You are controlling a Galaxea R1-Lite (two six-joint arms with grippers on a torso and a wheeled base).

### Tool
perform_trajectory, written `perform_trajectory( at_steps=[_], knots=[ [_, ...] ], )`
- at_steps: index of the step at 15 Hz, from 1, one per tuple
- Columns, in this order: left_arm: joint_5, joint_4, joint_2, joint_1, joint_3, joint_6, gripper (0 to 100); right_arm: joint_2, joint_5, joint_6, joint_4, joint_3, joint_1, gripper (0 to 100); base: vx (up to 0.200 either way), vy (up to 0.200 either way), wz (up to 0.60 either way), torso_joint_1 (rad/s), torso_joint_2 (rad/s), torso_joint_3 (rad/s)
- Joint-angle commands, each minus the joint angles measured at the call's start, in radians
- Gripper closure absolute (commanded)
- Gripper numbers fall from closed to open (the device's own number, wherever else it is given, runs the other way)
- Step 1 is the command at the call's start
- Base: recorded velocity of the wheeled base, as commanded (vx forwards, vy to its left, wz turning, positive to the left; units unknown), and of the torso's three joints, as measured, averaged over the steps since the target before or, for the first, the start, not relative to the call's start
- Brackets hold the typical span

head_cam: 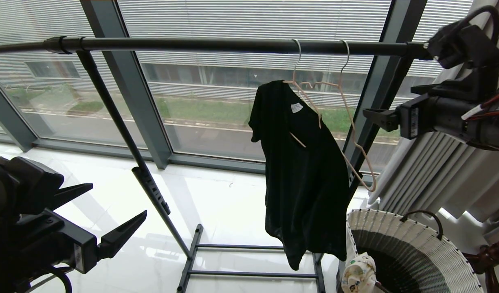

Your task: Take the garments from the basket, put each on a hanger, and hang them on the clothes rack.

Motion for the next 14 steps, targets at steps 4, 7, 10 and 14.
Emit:
perform_trajectory(
  at_steps=[4, 7, 10, 14],
  knots=[
    [0.000, 0.000, -0.008, 0.000, -0.003, 0.000, 0, -0.217, -0.021, -0.079, 0.171, 0.120, -0.273, 0, -0.200, 0.000, 0.00, -0.004, 0.00, 0.001],
    [0.000, 0.000, -0.016, 0.000, -0.003, 0.000, 0, -0.260, -0.027, -0.108, 0.168, 0.188, -0.345, 0, -0.133, 0.000, 0.00, 0.002, 0.01, 0.003],
    [0.002, 0.000, -0.027, 0.000, -0.002, -0.002, 0, -0.312, -0.025, -0.108, 0.145, 0.269, -0.349, 0, 0.000, 0.000, 0.00, 0.000, 0.00, 0.000],
    [0.002, 0.000, -0.040, 0.009, -0.002, -0.002, 0, -0.351, -0.027, -0.108, 0.130, 0.337, -0.351, 0, 0.000, 0.000, 0.00, 0.000, 0.00, 0.000]
  ],
)
